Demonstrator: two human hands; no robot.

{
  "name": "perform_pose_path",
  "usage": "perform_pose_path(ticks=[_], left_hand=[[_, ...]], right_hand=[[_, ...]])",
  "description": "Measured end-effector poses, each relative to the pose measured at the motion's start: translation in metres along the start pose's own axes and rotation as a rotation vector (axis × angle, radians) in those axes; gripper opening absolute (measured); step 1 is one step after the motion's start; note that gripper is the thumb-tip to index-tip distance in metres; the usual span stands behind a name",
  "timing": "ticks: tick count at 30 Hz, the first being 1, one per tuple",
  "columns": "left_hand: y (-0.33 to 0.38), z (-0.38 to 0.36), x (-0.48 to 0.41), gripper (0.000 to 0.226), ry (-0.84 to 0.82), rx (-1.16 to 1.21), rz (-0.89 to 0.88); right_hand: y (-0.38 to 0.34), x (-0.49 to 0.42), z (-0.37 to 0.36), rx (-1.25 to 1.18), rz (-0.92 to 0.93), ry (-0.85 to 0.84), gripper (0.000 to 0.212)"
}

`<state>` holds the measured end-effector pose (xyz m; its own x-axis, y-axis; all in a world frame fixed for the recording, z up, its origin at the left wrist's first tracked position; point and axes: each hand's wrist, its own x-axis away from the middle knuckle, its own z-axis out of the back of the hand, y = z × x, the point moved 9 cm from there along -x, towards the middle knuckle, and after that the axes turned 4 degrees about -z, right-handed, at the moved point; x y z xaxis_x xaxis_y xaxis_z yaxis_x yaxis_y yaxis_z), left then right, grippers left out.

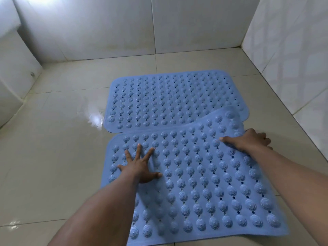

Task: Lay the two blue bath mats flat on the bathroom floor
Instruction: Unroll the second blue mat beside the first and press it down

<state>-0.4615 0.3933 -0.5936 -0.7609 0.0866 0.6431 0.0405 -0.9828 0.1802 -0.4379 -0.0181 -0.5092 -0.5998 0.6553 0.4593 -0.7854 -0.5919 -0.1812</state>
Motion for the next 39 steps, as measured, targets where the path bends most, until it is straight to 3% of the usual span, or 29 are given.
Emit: perform_pose_path(ticks=[4,6,8,13,15,21,25,29,32,34,37,39], left_hand=[[0.018,-0.011,0.008,0.122,-0.005,0.090,0.043],[0.028,-0.019,0.009,0.133,-0.025,0.070,0.033],[0.029,-0.020,0.008,0.137,-0.027,0.054,0.038],[0.020,-0.018,0.008,0.132,-0.035,0.067,0.049],[0.017,-0.018,0.009,0.128,-0.031,0.054,0.057],[0.018,-0.017,0.006,0.120,-0.018,0.027,0.047],[0.016,-0.020,0.004,0.111,-0.023,0.028,0.052],[0.016,-0.021,0.003,0.109,-0.012,0.031,0.051],[0.015,-0.023,0.003,0.110,0.000,0.042,0.042],[0.016,-0.025,0.003,0.111,0.004,0.047,0.032],[0.017,-0.026,0.003,0.108,0.008,0.045,0.020],[0.016,-0.026,0.005,0.106,0.015,0.035,0.015]], right_hand=[[-0.003,-0.012,-0.008,-0.198,0.067,-0.199,0.099],[0.000,-0.011,-0.006,-0.216,0.072,-0.199,0.089],[0.004,-0.014,-0.001,-0.217,0.064,-0.103,0.085],[0.011,-0.006,0.023,-0.031,0.078,0.327,0.104],[0.014,-0.003,0.023,-0.015,0.104,0.385,0.107],[0.033,-0.026,0.009,-0.001,0.026,0.171,0.079],[0.033,-0.031,0.008,-0.150,0.023,0.066,0.077],[0.039,-0.023,0.027,-0.094,-0.009,0.367,0.096],[0.029,-0.009,0.033,-0.064,0.132,0.568,0.095],[0.016,-0.011,0.008,0.067,0.211,0.406,0.090],[0.007,-0.004,-0.063,0.210,0.280,-0.081,0.094],[0.009,0.014,-0.098,0.251,0.303,-0.199,0.095]])
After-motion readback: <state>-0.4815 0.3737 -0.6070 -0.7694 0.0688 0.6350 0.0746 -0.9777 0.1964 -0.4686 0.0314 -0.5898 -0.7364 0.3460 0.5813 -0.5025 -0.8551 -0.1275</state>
